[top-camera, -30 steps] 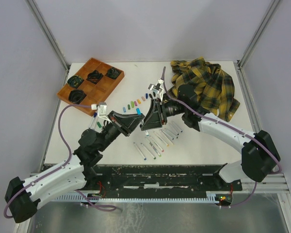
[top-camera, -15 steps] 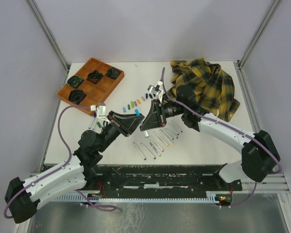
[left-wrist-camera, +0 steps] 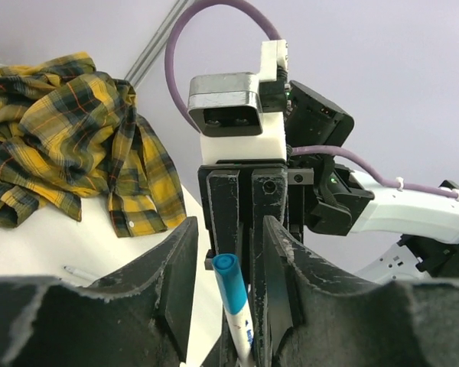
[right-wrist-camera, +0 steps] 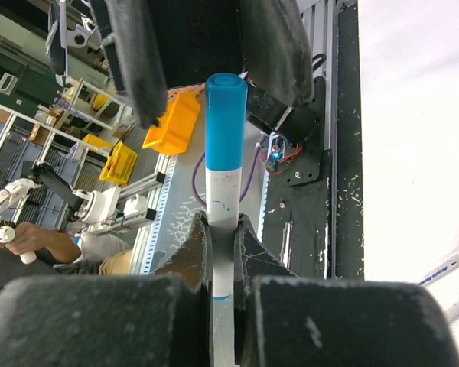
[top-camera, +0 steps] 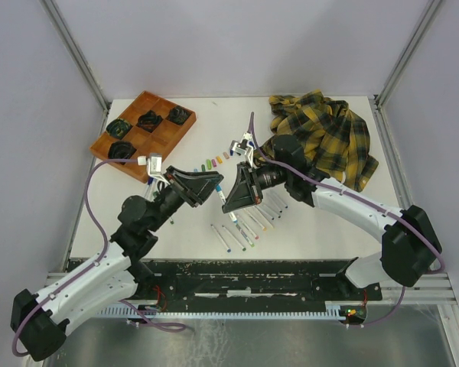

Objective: Open the pen caps
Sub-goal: Open the pen cap from the pen.

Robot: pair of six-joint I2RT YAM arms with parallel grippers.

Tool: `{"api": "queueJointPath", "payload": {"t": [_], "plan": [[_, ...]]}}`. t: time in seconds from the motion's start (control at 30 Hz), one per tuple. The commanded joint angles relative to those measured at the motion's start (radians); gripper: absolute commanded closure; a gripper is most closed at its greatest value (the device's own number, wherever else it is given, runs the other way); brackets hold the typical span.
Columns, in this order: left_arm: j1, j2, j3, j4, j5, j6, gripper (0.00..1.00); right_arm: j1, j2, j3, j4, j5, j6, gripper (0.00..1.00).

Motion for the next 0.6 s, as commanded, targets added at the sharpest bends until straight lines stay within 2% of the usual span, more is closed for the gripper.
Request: {"api": "queueJointPath", "payload": {"t": [0.0, 0.3, 0.4, 0.5, 0.53, 0.57], "plan": [[0.033, 0.011, 0.032, 0.049, 0.127, -0.066, 0.56, 0.003, -0.010, 0.056, -0.023, -0.016, -0.044, 1.00], [0.045, 0.031, 0.032, 0.047, 0.185, -0.074, 0.55, -0.001, -0.018, 0.081, -0.104, -0.010, -0.112, 1.00], [0.049, 0.038, 0.032, 0.046, 0.193, -0.080, 0.59, -0.003, -0.021, 0.086, -0.123, -0.005, -0.130, 1.00], [0.057, 0.037, 0.033, 0.048, 0.202, -0.085, 0.67, -0.004, -0.022, 0.091, -0.154, 0.000, -0.155, 1.00], [0.060, 0.036, 0.034, 0.048, 0.204, -0.089, 0.73, -0.004, -0.021, 0.096, -0.174, 0.002, -0.172, 1.00], [0.066, 0.034, 0.037, 0.047, 0.207, -0.091, 0.83, -0.005, -0.021, 0.099, -0.190, 0.005, -0.188, 1.00]]}}
